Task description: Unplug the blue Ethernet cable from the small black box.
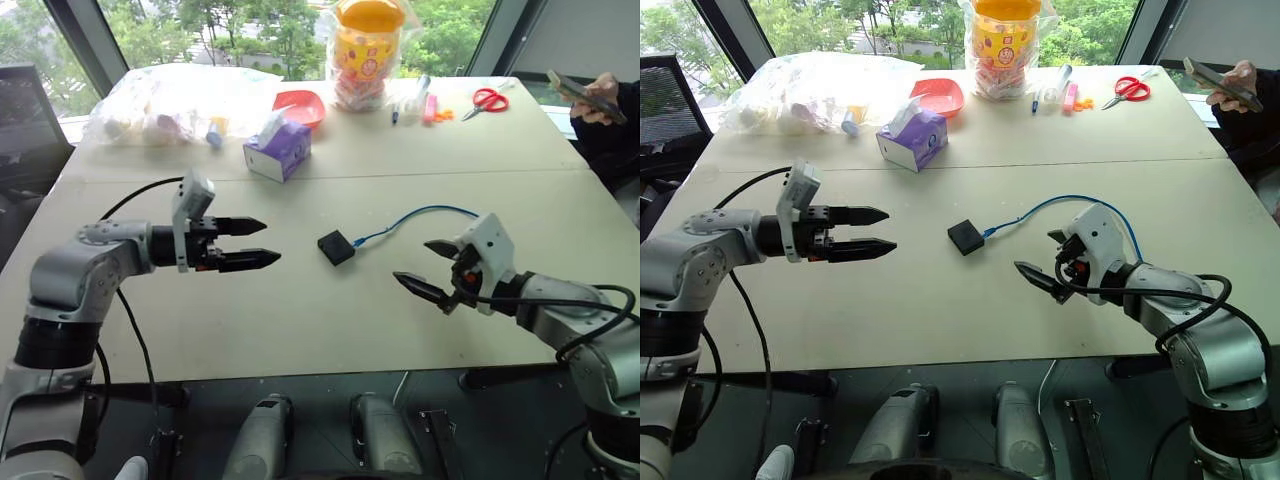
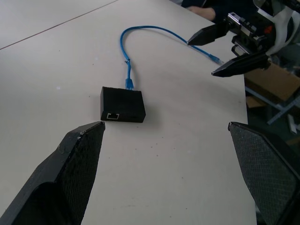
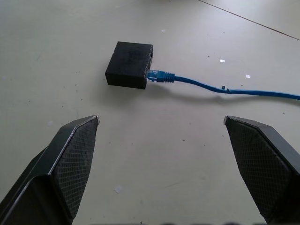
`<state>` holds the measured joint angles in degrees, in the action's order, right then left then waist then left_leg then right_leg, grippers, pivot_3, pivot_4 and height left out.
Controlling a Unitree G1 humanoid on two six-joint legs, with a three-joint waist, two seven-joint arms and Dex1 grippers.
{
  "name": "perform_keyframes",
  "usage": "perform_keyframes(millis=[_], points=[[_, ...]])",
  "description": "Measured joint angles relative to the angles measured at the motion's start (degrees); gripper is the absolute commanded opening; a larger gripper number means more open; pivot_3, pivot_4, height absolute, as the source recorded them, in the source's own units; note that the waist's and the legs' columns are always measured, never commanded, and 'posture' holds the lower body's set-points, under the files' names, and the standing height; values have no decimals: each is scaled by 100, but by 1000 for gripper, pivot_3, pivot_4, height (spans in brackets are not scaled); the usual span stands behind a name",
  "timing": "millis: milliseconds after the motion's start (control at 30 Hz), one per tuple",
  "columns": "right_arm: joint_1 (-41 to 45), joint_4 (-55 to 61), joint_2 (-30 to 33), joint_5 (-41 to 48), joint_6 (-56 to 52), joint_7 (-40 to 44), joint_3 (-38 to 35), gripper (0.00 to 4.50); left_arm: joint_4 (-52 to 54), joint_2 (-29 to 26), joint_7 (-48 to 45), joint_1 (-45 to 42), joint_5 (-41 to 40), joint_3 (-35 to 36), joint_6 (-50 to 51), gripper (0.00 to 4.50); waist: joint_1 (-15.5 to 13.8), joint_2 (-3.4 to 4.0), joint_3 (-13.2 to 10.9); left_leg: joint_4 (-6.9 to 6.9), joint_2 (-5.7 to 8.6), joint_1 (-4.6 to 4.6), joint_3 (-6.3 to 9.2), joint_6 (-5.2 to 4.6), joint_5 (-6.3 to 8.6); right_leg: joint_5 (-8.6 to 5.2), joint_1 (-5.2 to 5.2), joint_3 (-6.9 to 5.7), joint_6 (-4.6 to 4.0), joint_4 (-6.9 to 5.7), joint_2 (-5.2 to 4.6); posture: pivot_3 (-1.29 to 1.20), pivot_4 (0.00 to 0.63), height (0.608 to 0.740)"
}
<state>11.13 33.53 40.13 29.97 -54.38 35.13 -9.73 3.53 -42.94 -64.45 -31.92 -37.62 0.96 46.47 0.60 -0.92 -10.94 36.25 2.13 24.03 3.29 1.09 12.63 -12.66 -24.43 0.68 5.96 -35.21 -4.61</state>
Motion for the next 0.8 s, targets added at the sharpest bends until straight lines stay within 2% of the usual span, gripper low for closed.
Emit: perform_keyframes(millis=[267,467,600,800], points=[[79,126,327,192,-278,-55,-86,4500,-40,71,-146,133,219,-251,-256,4390,-8,-1,0,-2,1,3,0,0,0,0,-2,2,1,3,-4,0,150,740],[137,100,755,233,-470,8,-71,4500,-142,456,-46,86,732,-568,-915,4390,-21,-1,0,6,3,3,-2,0,0,1,2,3,-1,2,-6,0,150,740],[506,-165,1013,180,-421,166,130,4500,-446,746,92,28,1125,-695,-1473,4390,-1,-1,0,5,1,1,-4,-1,0,2,1,4,-1,1,-4,0,150,740],[741,-530,1298,-28,-148,483,552,4500,-629,933,242,4,1335,-693,-1691,4390,-5,-1,0,4,2,2,-5,-1,0,3,1,4,2,1,-4,0,150,740]])
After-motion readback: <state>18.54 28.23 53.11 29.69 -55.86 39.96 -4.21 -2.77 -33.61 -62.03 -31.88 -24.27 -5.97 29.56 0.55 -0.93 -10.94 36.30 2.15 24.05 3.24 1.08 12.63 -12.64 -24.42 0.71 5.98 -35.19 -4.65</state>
